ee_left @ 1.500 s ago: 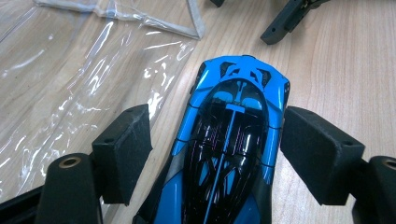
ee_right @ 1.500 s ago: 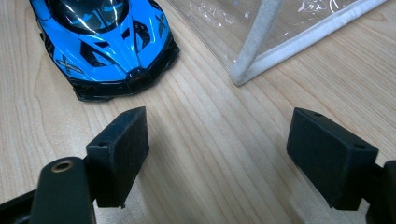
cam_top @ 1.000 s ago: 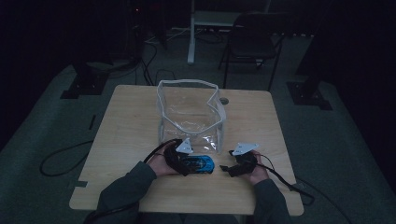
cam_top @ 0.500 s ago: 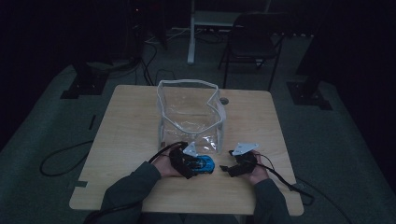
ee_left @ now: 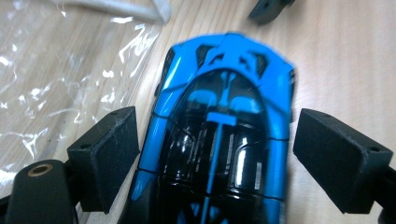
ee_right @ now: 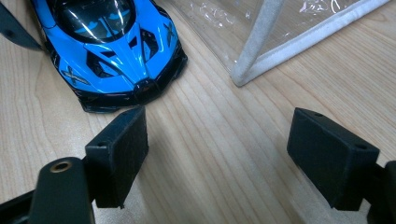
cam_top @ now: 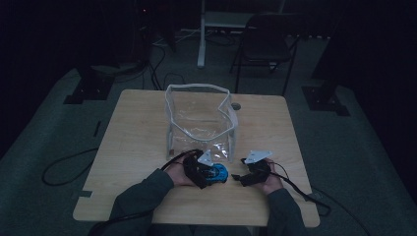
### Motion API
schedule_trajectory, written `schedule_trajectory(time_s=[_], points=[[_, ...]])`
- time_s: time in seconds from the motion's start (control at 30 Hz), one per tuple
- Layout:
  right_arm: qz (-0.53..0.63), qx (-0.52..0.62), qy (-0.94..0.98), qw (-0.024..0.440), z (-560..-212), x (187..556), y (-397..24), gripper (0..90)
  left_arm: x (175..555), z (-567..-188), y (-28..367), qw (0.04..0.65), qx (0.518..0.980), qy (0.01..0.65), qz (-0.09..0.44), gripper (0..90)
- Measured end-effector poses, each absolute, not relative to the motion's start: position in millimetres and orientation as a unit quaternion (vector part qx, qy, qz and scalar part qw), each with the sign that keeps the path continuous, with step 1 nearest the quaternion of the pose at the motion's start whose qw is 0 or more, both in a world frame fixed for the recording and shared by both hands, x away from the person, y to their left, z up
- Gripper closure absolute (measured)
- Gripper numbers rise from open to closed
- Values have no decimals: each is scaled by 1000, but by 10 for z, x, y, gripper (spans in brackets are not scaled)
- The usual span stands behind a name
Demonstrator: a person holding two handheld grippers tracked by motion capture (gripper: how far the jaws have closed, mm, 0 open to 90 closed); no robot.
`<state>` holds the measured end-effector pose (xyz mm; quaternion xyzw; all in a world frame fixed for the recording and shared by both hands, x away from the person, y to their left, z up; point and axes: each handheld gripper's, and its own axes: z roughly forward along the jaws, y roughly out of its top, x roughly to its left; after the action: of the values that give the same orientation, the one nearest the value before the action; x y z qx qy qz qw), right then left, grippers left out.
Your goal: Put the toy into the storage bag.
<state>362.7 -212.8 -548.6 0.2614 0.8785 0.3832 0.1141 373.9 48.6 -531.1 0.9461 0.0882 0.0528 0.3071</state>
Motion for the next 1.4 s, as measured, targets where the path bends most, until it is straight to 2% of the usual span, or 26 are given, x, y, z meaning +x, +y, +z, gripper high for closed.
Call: schedule_trajectory(time_s=[0.33,0.43,0.63,0.7,1.4], points=[[383,261,879,114,-5486,3627,-2127,200,3766,-5308,455,292,952,85,36,153],[383,261,878,114,-5486,3627,-2127,200,3785,-5297,476,294,951,89,38,210],[383,261,879,114,-5486,3627,-2127,198,3771,-5296,485,296,950,87,41,220],[383,261,879,114,-5486,3627,-2127,198,3754,-5290,498,301,949,83,47,255],[383,261,879,113,-5485,3627,-2127,197,3641,-5161,547,324,942,66,59,281]])
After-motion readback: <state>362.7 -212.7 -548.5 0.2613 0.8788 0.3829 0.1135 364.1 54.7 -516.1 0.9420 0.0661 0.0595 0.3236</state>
